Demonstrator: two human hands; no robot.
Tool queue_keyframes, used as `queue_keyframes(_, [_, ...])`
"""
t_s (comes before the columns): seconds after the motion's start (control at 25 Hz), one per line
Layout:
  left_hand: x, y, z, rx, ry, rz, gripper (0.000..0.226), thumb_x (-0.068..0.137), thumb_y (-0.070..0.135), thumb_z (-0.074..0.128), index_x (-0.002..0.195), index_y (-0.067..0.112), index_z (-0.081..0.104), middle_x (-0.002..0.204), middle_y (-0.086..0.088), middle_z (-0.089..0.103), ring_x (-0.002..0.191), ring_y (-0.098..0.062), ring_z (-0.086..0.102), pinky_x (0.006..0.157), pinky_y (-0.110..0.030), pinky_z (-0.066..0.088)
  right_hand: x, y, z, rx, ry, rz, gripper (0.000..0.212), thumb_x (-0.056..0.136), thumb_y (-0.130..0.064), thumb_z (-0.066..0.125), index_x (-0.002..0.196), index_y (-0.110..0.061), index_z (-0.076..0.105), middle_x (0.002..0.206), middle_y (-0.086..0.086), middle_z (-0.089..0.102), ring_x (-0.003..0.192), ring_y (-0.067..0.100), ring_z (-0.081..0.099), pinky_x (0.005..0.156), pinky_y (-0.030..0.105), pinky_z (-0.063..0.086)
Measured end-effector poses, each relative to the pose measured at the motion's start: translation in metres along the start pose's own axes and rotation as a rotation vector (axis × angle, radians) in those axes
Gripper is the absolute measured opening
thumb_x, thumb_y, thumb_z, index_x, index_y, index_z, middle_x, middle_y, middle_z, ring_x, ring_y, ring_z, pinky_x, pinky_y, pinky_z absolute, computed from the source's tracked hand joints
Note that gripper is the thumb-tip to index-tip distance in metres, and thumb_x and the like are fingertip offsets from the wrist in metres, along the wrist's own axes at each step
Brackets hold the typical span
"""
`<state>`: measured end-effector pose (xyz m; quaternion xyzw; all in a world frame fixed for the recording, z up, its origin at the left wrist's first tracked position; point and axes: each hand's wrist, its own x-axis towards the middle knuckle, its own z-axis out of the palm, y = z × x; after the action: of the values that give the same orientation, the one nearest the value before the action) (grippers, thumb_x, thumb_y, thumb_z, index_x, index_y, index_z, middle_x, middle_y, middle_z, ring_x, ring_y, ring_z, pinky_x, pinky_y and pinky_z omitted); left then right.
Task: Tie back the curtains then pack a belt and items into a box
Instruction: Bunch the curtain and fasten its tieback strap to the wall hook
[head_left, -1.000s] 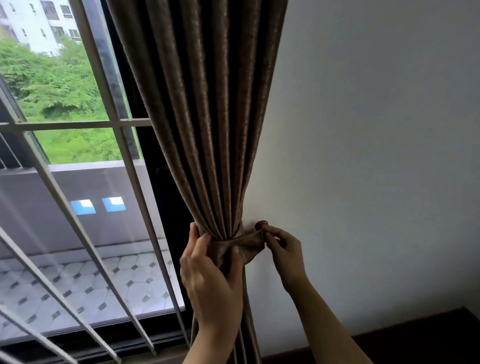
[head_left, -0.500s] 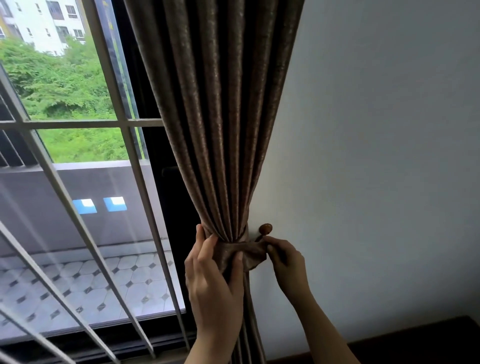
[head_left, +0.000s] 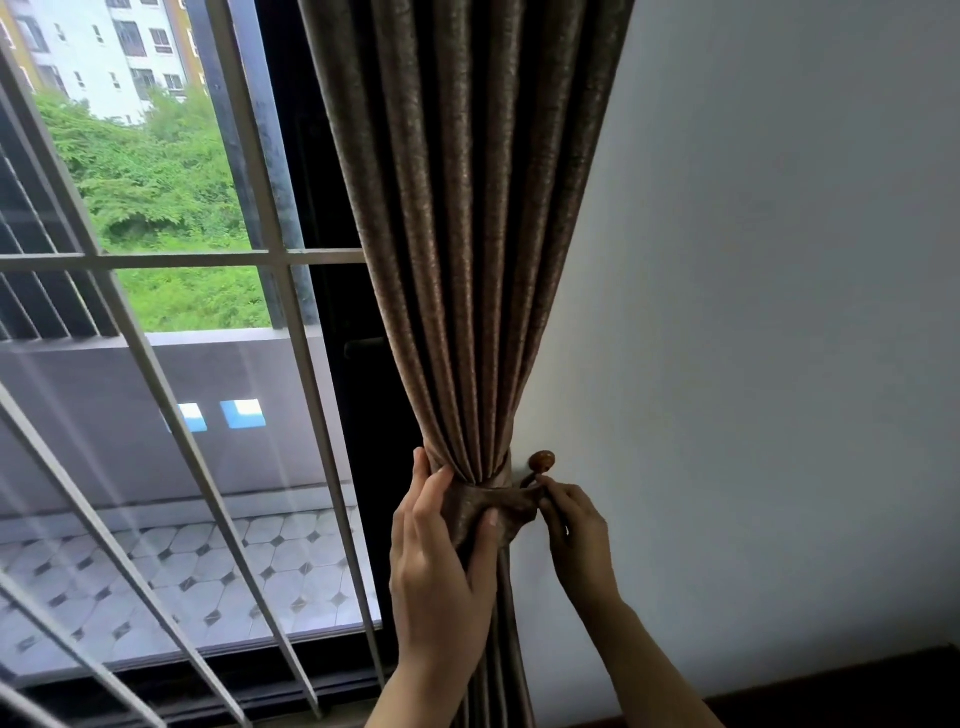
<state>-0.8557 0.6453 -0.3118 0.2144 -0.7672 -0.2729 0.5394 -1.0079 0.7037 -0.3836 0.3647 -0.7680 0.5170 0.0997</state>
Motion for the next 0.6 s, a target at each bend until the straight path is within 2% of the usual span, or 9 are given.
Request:
queue_keyframes(0.12, [-0.0007,0.0002,0.0011,-0.016,0.011,0.006,0.056,0.082,0.024,0.068,0.128,0.017,0.039,0.145,0.000,0.033,0.134,-0.018,0.036,0.106,-0.014,0.029,-0.0047,-0.0033,0.0043,-0.029,0.028,-0.013,0.028,0.091,-0.001,0.054,0.118,-0.006,0.062,0.105,-0.004,0.056,0.096,-0.006,0.048,0.085,-0.001,0.036])
queue_keyframes(0.24, [0.0002,-0.0006,0.0010,-0.024,0.008,0.023,0.053,0.082,0.030,0.065,0.127,0.016,0.040,0.145,0.001,0.034,0.134,-0.017,0.037,0.106,-0.012,0.029,-0.0077,-0.0049,0.0087,0.012,0.082,0.006,0.027,0.090,-0.002,0.055,0.116,-0.006,0.062,0.104,-0.003,0.056,0.098,-0.016,0.047,0.085,0.000,0.037])
queue_keyframes(0.36, [-0.0013,-0.0002,0.0024,-0.017,0.025,0.033,0.054,0.081,0.031,0.065,0.126,0.016,0.040,0.143,0.000,0.035,0.132,-0.017,0.039,0.104,-0.021,0.034,-0.0037,-0.0035,0.0059,0.014,0.050,-0.001,0.026,0.089,-0.005,0.059,0.114,-0.007,0.064,0.101,-0.004,0.054,0.097,-0.016,0.049,0.082,0.001,0.039])
queue_keyframes(0.48, [-0.0035,0.0022,0.0068,0.001,0.048,0.014,0.058,0.076,0.026,0.070,0.125,0.017,0.040,0.143,-0.006,0.036,0.129,-0.015,0.039,0.101,-0.035,0.039,0.0014,-0.0017,0.0023,-0.007,0.014,-0.003,0.023,0.087,-0.009,0.063,0.109,-0.008,0.068,0.098,-0.002,0.050,0.090,-0.009,0.052,0.079,0.002,0.041])
queue_keyframes(0.6, [-0.0042,0.0029,0.0094,0.021,0.053,0.030,0.059,0.073,0.023,0.068,0.125,0.015,0.040,0.141,-0.010,0.037,0.127,-0.015,0.039,0.099,-0.040,0.039,0.0020,-0.0014,0.0021,0.037,-0.026,0.027,0.020,0.087,-0.008,0.062,0.107,-0.008,0.068,0.093,-0.001,0.051,0.084,-0.002,0.053,0.077,0.003,0.042])
